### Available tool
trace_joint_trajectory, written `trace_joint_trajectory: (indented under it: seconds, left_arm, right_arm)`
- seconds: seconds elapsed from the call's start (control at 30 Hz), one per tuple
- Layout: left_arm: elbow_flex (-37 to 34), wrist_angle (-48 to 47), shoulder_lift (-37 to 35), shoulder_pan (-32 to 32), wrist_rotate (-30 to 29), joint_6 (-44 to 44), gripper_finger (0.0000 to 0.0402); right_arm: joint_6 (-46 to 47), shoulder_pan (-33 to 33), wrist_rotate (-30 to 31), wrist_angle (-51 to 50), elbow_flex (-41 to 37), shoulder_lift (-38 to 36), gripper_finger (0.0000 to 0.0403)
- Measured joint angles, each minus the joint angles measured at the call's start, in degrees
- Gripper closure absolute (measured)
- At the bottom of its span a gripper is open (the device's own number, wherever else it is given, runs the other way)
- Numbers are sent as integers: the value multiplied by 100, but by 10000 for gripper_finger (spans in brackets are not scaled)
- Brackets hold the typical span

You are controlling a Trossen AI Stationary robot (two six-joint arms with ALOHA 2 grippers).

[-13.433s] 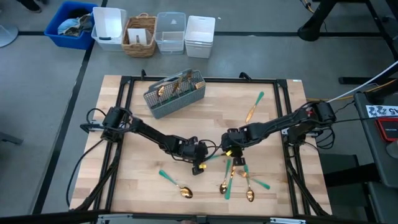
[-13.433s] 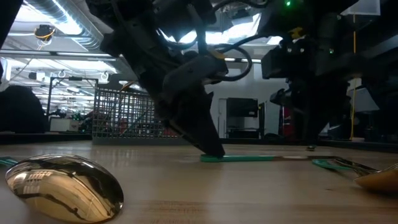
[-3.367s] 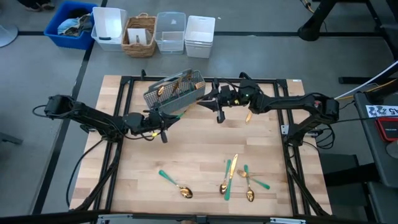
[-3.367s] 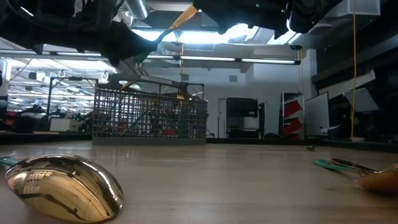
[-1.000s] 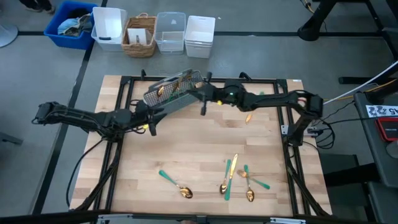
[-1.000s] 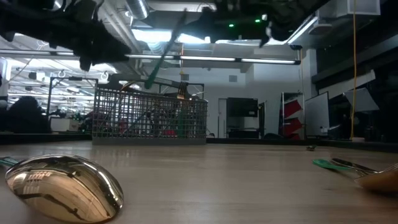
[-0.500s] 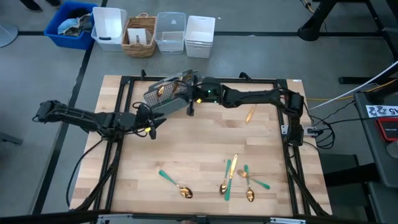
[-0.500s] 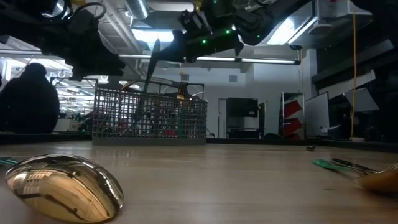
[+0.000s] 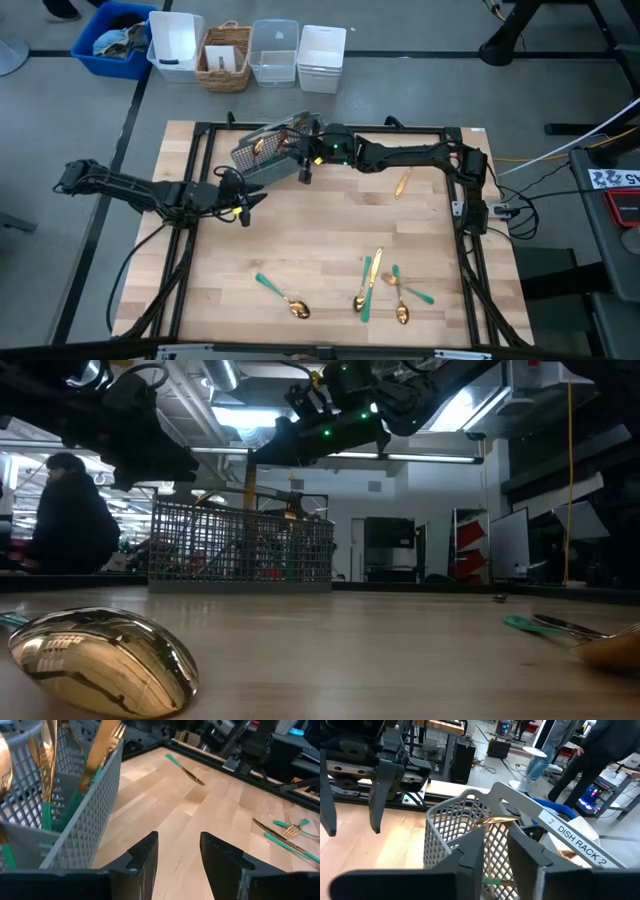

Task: Sort silverware
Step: Put the knife into the middle left section of the silverware holder, then put the spoon into the left section of the silverware holder

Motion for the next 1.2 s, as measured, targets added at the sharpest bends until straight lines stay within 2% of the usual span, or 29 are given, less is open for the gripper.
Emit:
trace_joint_trajectory:
  seconds: [0.2, 0.4, 0.53, 0.67, 0.8, 1.0, 1.2]
  left_arm:
    - [0, -219, 0, 0, 58, -389, 263]
    - [-2, -152, 11, -54, 741, -402, 263]
    - [-2, -108, 39, -307, 952, -400, 263]
    - [-2, 321, 300, -724, 1291, -346, 263]
    - [-2, 1311, 946, -1278, 1531, -140, 263]
    - [49, 3048, 2393, -2043, 1543, 249, 263]
    - [903, 3310, 4085, -2591, 1543, 564, 263]
  right_arm:
    - [1, 0, 150, -204, -2, -152, 296]
    - [-53, 0, 884, -1016, -2, -621, 299]
    - [-59, 0, 1189, -1589, -2, -1036, 299]
    - [-58, 0, 1229, -2162, -2, -1474, 299]
    - [-55, 20, 1222, -2885, 0, -1900, 300]
    - [-39, 159, 1177, -4056, -2, -2414, 300]
    - [116, 470, 979, -4838, -2, -2674, 300]
